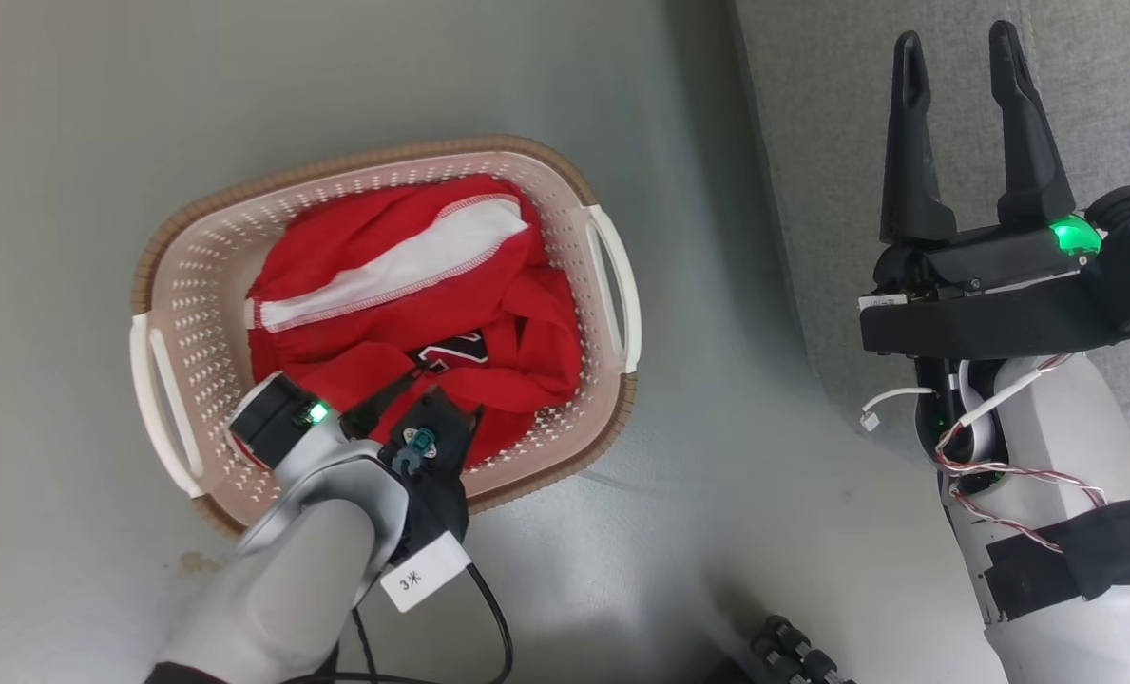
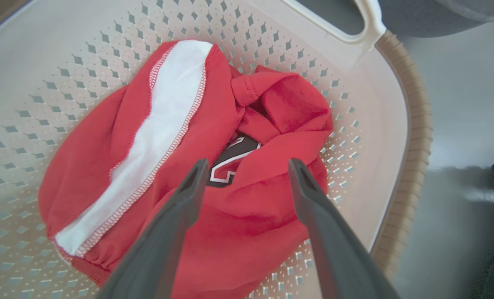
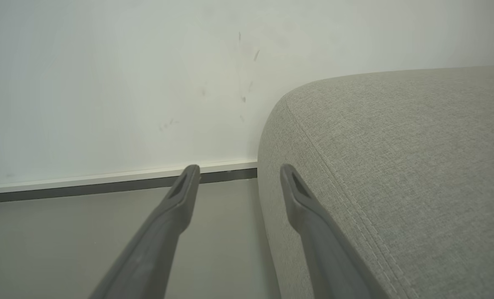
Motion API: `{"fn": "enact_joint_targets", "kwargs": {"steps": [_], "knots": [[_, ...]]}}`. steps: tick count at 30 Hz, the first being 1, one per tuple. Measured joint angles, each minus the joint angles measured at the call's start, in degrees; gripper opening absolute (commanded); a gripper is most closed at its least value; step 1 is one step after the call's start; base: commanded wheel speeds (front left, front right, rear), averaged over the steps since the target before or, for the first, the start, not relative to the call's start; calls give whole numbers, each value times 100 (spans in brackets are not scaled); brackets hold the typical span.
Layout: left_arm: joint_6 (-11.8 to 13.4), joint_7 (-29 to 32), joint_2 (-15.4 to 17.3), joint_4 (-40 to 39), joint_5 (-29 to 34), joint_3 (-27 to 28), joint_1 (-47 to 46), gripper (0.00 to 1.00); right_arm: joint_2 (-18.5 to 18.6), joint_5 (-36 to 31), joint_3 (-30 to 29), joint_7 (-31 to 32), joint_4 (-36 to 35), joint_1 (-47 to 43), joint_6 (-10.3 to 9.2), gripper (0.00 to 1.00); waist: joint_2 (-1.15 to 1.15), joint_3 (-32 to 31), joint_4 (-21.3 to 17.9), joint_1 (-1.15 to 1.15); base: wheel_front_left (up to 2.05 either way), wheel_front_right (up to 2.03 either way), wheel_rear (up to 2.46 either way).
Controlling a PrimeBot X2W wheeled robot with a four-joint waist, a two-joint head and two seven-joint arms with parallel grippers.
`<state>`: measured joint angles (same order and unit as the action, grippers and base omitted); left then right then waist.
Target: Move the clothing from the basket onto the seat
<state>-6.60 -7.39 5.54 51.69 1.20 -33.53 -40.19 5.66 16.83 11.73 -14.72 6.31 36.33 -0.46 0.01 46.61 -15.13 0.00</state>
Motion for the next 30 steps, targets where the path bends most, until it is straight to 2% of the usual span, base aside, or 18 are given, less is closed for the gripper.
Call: {"fn": "enact_joint_targets", "kwargs": {"steps": [8,22,23,25,26,27,30], "knots": [[-18,235,142,381,215,-221,-207,100,-48,-15,3,0,55,48,46,100,-1,115,-173,0,0,0,0],[-48,434,118,791,214,-265,-374,100,-120,-41,-16,0,114,48,94,100,-1,187,-329,0,0,0,0],[-48,445,111,832,215,-283,-409,96,-122,-42,-16,0,122,48,96,100,-1,191,-338,0,0,0,0],[-48,477,108,879,216,-322,-448,42,-129,-47,-18,0,131,48,96,100,-1,196,-355,0,0,0,0],[-48,477,101,896,216,-336,-450,24,-130,-73,-20,0,133,48,96,100,-1,197,-362,0,0,0,0],[-49,476,88,913,216,-348,-450,0,-131,-88,-23,0,138,48,96,100,-1,198,-367,0,0,0,0],[-51,465,41,950,216,-388,-450,0,-148,-124,-41,0,193,49,97,100,-1,182,-374,0,0,0,0]]}}
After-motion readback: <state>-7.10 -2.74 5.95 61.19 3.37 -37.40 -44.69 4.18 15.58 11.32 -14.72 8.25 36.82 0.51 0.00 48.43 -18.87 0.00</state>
